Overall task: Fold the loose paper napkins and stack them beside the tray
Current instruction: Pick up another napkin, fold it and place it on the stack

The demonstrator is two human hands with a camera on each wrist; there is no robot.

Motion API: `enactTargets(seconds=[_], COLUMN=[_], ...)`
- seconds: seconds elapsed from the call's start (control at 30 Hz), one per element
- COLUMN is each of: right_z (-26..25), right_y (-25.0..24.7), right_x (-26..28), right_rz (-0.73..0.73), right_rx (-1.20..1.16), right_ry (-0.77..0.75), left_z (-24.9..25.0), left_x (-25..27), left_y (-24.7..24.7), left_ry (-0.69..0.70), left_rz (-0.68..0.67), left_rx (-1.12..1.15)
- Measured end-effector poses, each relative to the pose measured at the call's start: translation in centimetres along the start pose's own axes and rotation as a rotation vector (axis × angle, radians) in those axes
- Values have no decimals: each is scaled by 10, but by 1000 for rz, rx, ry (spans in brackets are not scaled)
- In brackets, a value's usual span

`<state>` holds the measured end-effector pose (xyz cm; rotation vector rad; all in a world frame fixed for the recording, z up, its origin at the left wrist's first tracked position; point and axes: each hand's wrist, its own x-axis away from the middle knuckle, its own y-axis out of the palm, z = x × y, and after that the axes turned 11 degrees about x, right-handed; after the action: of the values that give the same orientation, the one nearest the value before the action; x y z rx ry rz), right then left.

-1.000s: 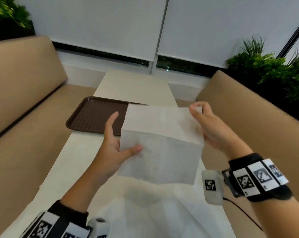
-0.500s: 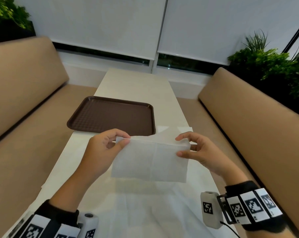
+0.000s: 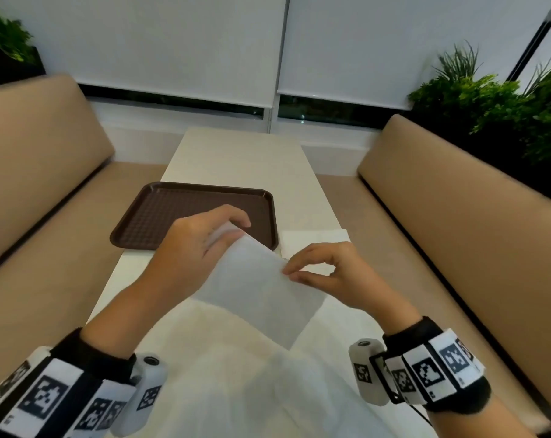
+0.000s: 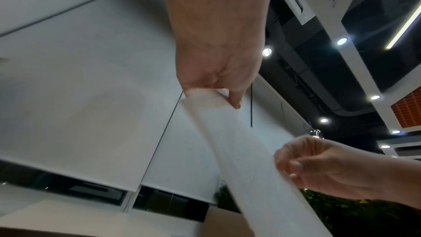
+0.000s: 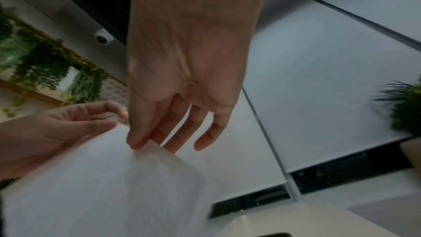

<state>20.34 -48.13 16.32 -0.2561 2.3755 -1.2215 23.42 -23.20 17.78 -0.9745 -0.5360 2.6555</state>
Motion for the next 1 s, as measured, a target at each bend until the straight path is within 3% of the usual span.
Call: enactTargets(seconds=[0.13, 0.27, 0.37, 0.53, 0.63, 0.7, 0.83, 1.0], right_z=[28, 61, 90, 148, 186, 210, 254, 265], right_y=[-3, -10, -19, -26, -27, -22, 2, 30], right_x=[1, -3, -5, -24, -46, -59, -73, -69], right_rz=[-71, -126, -141, 70, 250, 259, 139, -87], right_rx=[-44, 25, -162, -419, -354, -282, 20, 351], right_ry=[139, 244, 407, 621, 766, 827, 926, 865], left_z=[-17, -40, -59, -106, -131, -144, -180, -210], left_x=[-9, -26, -45, -88, -113, -124, -133, -132], left_y=[0, 16, 40, 101, 140, 165, 206, 233], left_ry=[-3, -246, -455, -671, -714, -732, -750, -719], left_rz=[18, -98, -170, -64, -7, 1, -108, -322], left_rx=[39, 149, 309, 476, 425, 403, 220, -239])
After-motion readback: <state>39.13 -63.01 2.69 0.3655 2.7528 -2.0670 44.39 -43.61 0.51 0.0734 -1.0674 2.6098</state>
